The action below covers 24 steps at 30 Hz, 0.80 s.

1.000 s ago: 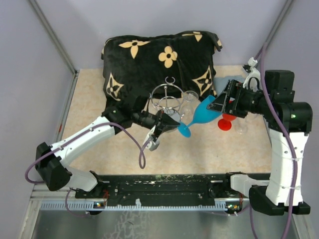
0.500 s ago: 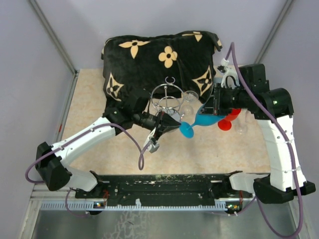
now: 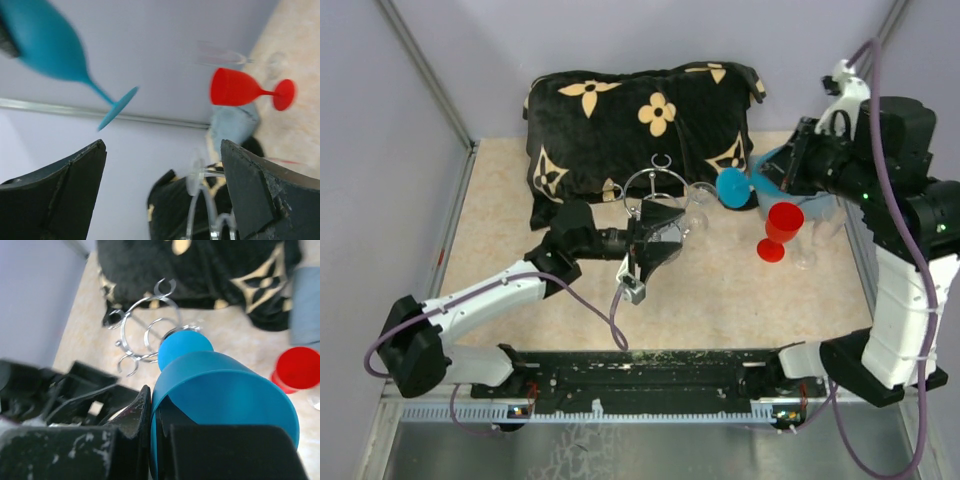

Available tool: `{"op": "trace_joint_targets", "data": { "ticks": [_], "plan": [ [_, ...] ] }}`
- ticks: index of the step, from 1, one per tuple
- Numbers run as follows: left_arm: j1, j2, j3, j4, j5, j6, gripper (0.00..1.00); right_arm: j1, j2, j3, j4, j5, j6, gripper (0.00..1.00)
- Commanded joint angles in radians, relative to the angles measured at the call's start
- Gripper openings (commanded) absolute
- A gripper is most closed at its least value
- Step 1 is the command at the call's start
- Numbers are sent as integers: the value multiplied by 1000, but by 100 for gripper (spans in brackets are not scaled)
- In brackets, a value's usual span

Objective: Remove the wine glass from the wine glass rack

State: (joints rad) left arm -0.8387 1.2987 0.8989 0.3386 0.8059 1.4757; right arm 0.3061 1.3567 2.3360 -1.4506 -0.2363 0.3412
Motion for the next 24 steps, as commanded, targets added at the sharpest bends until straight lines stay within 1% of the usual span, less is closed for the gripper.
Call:
{"op": "trace_joint_targets", "data": {
  "ticks": [1,3,6,9,10,15,17,20,24],
  "plan": [
    [-21,-39,3,369,-113,-234,100,-71,-5,49,-3,298,2,0],
    [-29,-39,26,432,-144,-281,100,-165,-17,-5,39,314,3,0],
    [-39,-24,95,497,-225,-374,100,-276,-51,-113,124,378,-2,0],
    [-40,4,195,507,-350,-479,100,-409,-55,-184,166,345,-29,0],
    [-39,12,222,508,-389,-503,100,-436,-53,-200,176,333,-36,0],
    [-38,31,306,490,-533,-570,99,-469,-34,-203,159,417,-81,0],
    [-37,34,333,461,-599,-598,99,-493,-37,-211,151,450,-97,0],
    [-36,31,335,444,-649,-607,99,-536,-58,-263,156,410,-81,0],
    [-32,10,301,445,-659,-608,99,-619,-101,-379,168,359,-63,0]
  ]
}}
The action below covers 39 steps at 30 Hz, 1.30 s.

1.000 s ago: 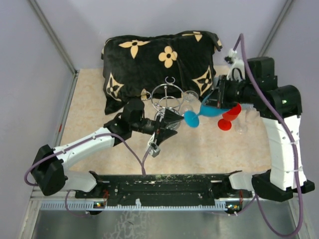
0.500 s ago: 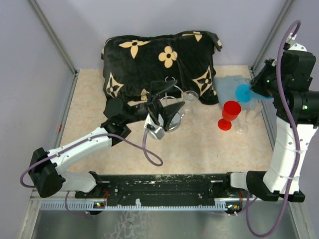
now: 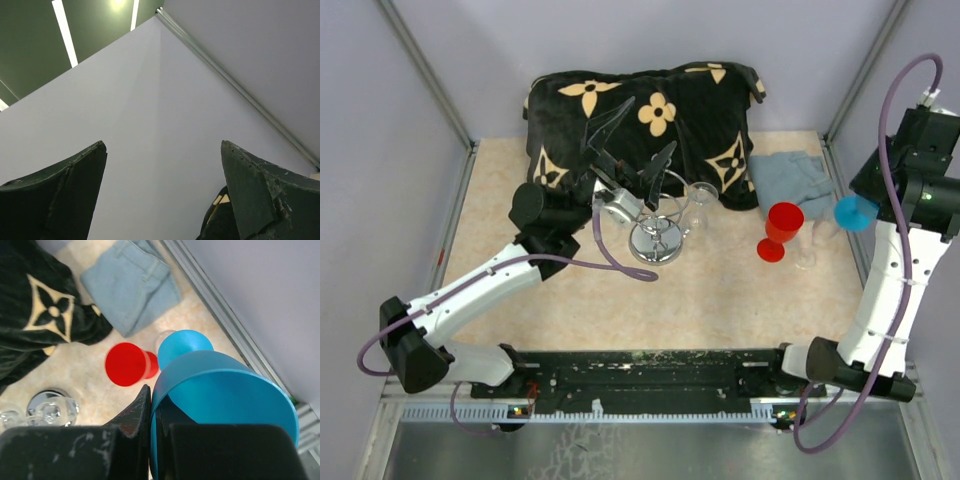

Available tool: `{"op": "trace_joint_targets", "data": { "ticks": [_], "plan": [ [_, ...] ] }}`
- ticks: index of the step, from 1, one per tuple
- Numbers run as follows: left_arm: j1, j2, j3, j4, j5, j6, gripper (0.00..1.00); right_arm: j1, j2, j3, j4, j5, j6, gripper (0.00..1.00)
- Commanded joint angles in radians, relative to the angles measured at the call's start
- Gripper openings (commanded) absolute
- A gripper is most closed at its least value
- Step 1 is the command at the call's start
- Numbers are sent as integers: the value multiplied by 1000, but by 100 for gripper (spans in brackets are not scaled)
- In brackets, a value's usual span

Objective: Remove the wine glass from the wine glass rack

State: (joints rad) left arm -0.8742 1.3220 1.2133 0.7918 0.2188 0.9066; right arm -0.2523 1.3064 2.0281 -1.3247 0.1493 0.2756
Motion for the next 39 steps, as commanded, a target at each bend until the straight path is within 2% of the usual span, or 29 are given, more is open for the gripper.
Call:
{"op": "trace_joint_targets", "data": {
  "ticks": [1,5,9,15,21,25,29,35,39],
  "plan": [
    [3,-17,-21,-9,-73,-42,99,-74,-70,-95,53,-56,8,0],
    [4,-21,-37,-19,-89,-52,99,-85,-81,-131,44,-135,39,0],
    [6,-7,-35,-24,-121,-67,99,-85,-116,-209,34,-106,37,0],
    [4,16,-27,-23,-165,-95,99,-83,-173,-348,27,-201,48,0],
    [6,38,-9,-44,-160,-114,99,-73,-237,-459,27,-203,44,0],
    [5,64,29,-91,-167,-143,99,88,-250,-527,40,-102,109,0],
    [8,98,116,-220,-177,-219,99,247,-251,-611,82,1,191,0],
    [46,152,274,-469,-182,-402,99,303,-267,-749,158,77,207,0],
    [78,185,344,-563,-170,-481,99,334,-258,-823,217,133,209,0]
  ]
}}
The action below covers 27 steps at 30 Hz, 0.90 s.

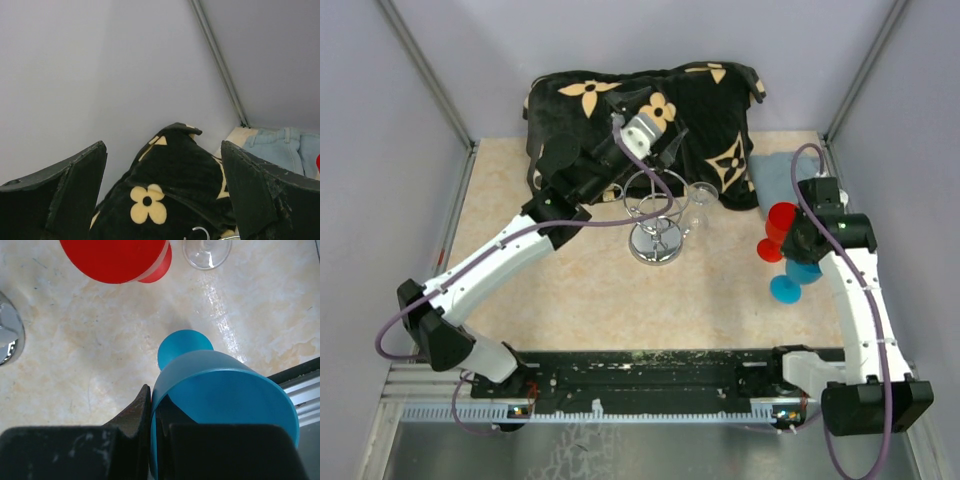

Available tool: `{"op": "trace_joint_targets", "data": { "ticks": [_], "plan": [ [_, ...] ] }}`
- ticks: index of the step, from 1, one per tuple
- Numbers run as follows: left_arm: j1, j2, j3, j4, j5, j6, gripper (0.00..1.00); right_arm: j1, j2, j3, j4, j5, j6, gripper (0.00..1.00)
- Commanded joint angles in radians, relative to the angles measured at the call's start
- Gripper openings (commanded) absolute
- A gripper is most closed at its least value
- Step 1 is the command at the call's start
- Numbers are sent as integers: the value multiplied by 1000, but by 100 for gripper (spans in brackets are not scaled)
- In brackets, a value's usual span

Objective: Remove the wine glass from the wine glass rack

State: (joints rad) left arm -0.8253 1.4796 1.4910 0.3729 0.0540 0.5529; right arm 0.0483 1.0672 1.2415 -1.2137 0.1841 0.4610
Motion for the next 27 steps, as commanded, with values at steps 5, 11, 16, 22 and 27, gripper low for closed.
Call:
{"op": "trace_joint_targets", "data": {
  "ticks": [5,11,16,22,27],
  "plan": [
    [40,51,102,-193,1,-143,99,56,11,-105,188,117,42,0],
    [43,59,118,-218,9,-146,99,78,56,-146,261,129,49,0],
    [45,59,117,-220,15,-156,99,79,82,-193,328,123,54,0],
    [46,56,118,-221,19,-164,99,81,88,-223,355,114,59,0],
    [46,54,112,-219,38,-166,99,84,98,-241,398,123,64,0]
  ]
}}
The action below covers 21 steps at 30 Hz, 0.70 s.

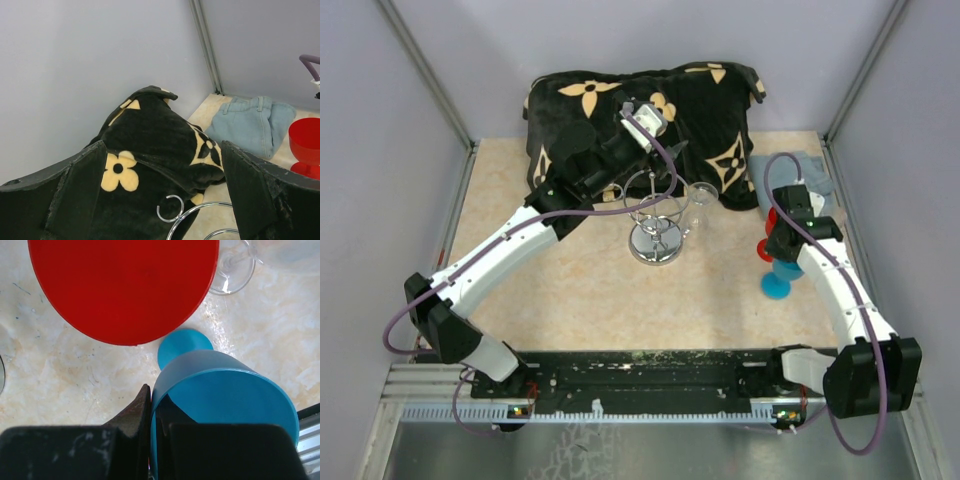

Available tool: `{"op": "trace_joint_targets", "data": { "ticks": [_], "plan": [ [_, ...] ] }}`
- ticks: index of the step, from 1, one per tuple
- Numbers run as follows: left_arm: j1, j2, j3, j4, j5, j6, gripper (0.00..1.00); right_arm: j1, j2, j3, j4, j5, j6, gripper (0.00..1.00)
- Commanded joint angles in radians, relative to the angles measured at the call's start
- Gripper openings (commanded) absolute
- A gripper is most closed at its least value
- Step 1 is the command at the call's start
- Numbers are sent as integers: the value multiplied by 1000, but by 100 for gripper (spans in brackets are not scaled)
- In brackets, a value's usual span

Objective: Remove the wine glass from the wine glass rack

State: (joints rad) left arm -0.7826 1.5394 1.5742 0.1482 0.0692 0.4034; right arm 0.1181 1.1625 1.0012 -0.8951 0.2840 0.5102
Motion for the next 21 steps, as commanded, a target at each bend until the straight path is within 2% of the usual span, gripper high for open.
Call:
{"op": "trace_joint_targets", "data": {
  "ticks": [1,9,11,14,15,17,21],
  "plan": [
    [4,-6,29,7,25,-18,99,17,8,2,81,26,15,0],
    [3,-18,14,12,29,-5,99,19,27,5,115,28,8,0],
    [4,-21,9,12,32,-6,99,20,36,8,116,23,10,8],
    [4,-22,6,12,35,-9,99,20,45,15,108,19,10,31],
    [3,-24,5,13,35,-9,99,19,44,18,105,19,10,35],
    [3,-25,3,13,36,-8,99,20,38,23,95,22,9,40],
    [3,-27,1,14,38,-5,99,19,21,54,59,18,14,43]
  ]
}}
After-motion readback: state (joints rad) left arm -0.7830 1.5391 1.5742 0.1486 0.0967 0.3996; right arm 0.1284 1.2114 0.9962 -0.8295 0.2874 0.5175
